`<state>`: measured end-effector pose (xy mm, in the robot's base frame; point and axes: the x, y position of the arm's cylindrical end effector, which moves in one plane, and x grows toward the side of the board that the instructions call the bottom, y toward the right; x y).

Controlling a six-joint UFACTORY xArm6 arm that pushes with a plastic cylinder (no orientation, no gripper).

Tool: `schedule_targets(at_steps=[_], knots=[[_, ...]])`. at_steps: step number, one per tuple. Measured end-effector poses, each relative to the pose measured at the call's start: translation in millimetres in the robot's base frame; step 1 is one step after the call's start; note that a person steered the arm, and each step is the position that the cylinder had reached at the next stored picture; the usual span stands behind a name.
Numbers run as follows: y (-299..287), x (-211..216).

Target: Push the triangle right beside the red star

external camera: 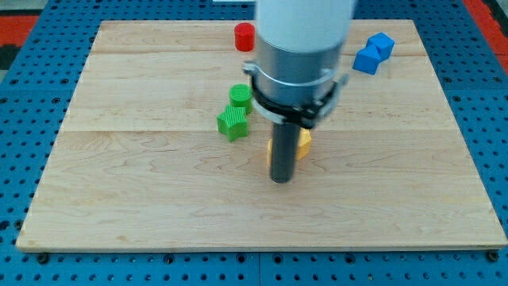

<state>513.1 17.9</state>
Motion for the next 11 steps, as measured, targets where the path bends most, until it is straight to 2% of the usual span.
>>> schedule_targets(at_steps=[1,2,3,4,5,6,7,8,10,11], knots=[[-13.8,-23.4],[-10.3,-23.7],[-21.5,8.8],[0.9,15.1],[152.6,0.1],[243.2,-98.3],[263.6,-204.9],[232.2,-257.0],[150.8,-212.2],[147.8,-223.0]])
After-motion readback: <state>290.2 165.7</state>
